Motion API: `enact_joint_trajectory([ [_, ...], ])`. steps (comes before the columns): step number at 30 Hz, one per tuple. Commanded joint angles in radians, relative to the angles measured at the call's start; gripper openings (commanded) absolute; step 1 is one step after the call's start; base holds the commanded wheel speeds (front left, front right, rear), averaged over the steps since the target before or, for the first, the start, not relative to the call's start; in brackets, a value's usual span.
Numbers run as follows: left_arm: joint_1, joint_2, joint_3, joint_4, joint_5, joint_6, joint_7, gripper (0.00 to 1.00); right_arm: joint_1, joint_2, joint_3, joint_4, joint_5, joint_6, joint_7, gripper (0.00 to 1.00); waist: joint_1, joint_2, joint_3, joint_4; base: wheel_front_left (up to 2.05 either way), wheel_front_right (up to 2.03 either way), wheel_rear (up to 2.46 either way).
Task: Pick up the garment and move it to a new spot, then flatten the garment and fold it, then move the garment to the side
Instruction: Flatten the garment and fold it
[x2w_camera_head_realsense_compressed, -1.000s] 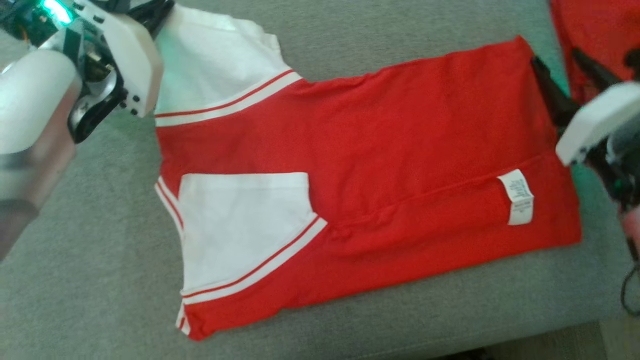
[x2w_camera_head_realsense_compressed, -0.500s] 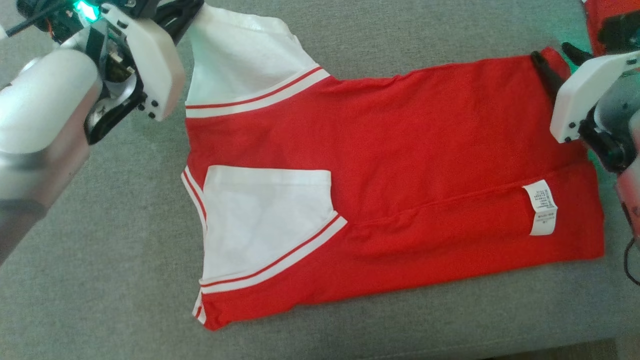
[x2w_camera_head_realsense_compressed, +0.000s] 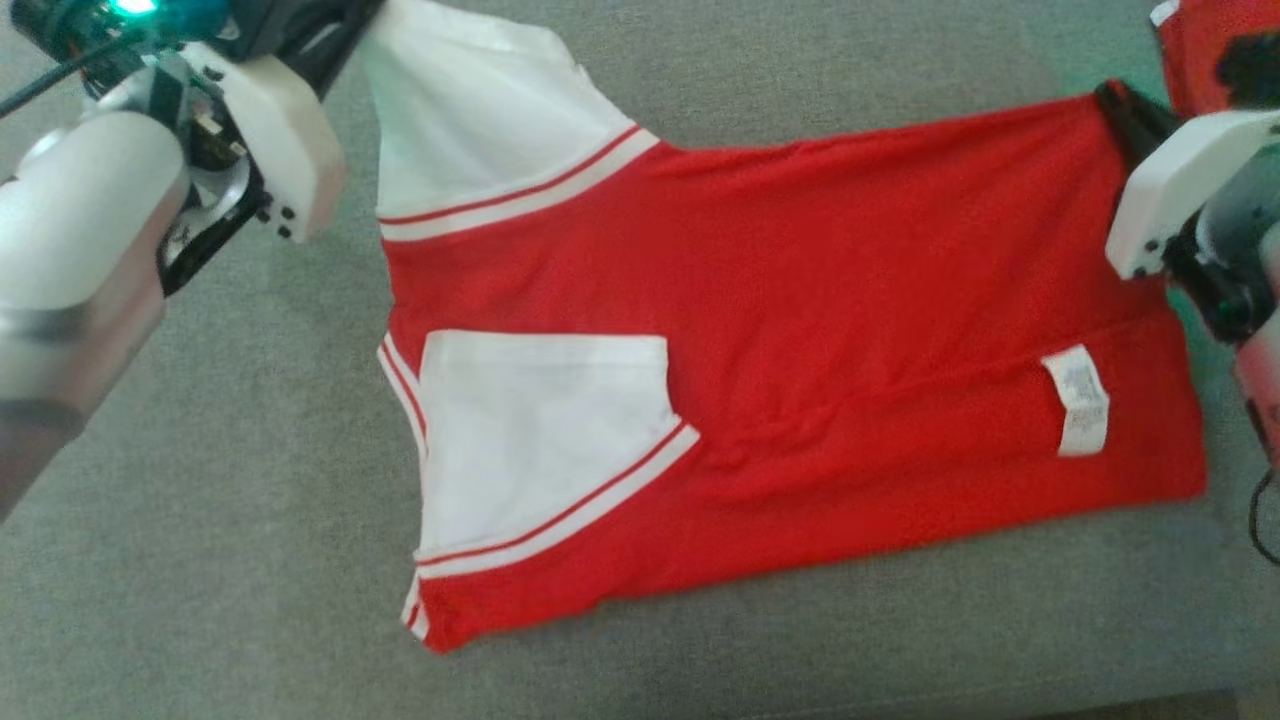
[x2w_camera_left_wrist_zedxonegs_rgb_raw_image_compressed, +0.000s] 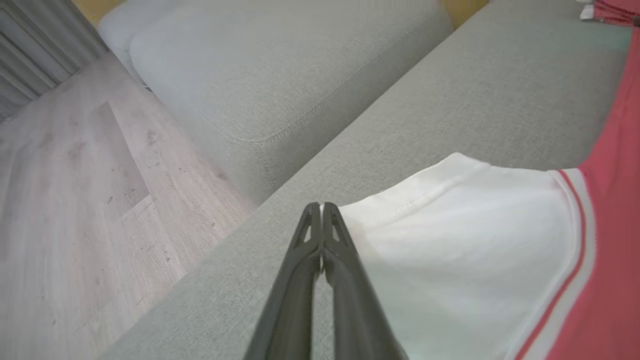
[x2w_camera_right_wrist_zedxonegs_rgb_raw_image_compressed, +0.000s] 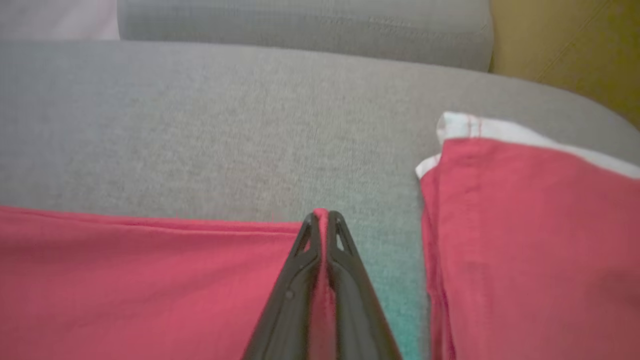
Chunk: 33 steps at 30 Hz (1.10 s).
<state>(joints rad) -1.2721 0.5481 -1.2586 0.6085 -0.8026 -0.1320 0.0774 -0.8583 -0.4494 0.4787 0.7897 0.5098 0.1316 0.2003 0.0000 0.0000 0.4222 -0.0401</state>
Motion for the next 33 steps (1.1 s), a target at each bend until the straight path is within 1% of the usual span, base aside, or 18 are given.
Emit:
enact_joint_trajectory([
  [1, -0.076, 0.027, 0.057, 0.01, 0.001, 0.011, -0.031, 0.0, -0.042, -0.009, -0.013, -0.017, 0.013, -0.001, -0.032, 0.0, 0.0, 0.0, -0.008, 0.002, 0.0, 0.0, 0.0],
  [5, -0.095, 0.006, 0.088, 0.046, -0.005, 0.02, -0.105, 0.0, -0.073, -0.008, -0.041, -0.005, 0.011, -0.001, -0.118, 0.0, 0.0, 0.0, -0.029, 0.009, 0.0, 0.0, 0.0],
  [8, -0.082, -0.004, 0.109, 0.054, -0.036, 0.018, -0.139, 0.0, -0.065, 0.002, -0.046, 0.007, 0.012, -0.001, -0.141, 0.0, 0.0, 0.0, -0.05, 0.015, 0.0, 0.0, 0.0],
  [12, -0.019, 0.002, 0.106, 0.024, -0.064, 0.015, -0.167, 0.0, -0.021, 0.003, -0.049, 0.016, 0.017, -0.001, -0.166, 0.0, 0.0, 0.0, -0.077, 0.029, 0.0, 0.0, 0.0],
  [14, 0.018, 0.012, 0.101, -0.006, -0.067, 0.022, -0.182, 0.0, 0.008, -0.002, -0.056, 0.023, 0.02, -0.001, -0.181, 0.0, 0.0, 0.0, -0.09, 0.039, 0.0, 0.0, 0.0],
  [19, 0.128, 0.045, 0.077, -0.122, -0.058, 0.074, -0.225, 0.0, 0.099, -0.021, -0.08, 0.026, 0.033, -0.001, -0.223, 0.0, 0.0, 0.0, -0.134, 0.074, 0.0, 0.0, 0.0],
  [20, 0.181, 0.064, 0.066, -0.181, -0.058, 0.098, -0.236, 0.0, 0.139, -0.028, -0.096, 0.021, 0.041, -0.001, -0.242, 0.0, 0.0, 0.0, -0.152, 0.086, 0.0, 0.0, 0.0],
  [27, 0.375, 0.138, 0.032, -0.394, -0.08, 0.193, -0.237, 0.0, 0.277, -0.045, -0.17, -0.009, 0.032, -0.001, -0.286, 0.0, 0.0, 0.0, -0.206, 0.112, 0.0, 0.0, 0.0],
  [30, 0.442, 0.158, 0.019, -0.466, -0.08, 0.227, -0.235, 0.0, 0.335, -0.04, -0.21, -0.022, 0.021, -0.001, -0.288, 0.0, 0.0, 0.0, -0.221, 0.121, 0.0, 0.0, 0.0],
  [31, 0.442, 0.158, 0.019, -0.466, -0.08, 0.227, -0.235, 0.0, 0.335, -0.04, -0.21, -0.022, 0.021, -0.001, -0.288, 0.0, 0.0, 0.0, -0.221, 0.121, 0.0, 0.0, 0.0],
  [33, 0.485, 0.162, 0.015, -0.504, -0.092, 0.245, -0.236, 0.0, 0.367, -0.033, -0.237, -0.03, 0.01, -0.001, -0.288, 0.0, 0.0, 0.0, -0.226, 0.123, 0.0, 0.0, 0.0],
])
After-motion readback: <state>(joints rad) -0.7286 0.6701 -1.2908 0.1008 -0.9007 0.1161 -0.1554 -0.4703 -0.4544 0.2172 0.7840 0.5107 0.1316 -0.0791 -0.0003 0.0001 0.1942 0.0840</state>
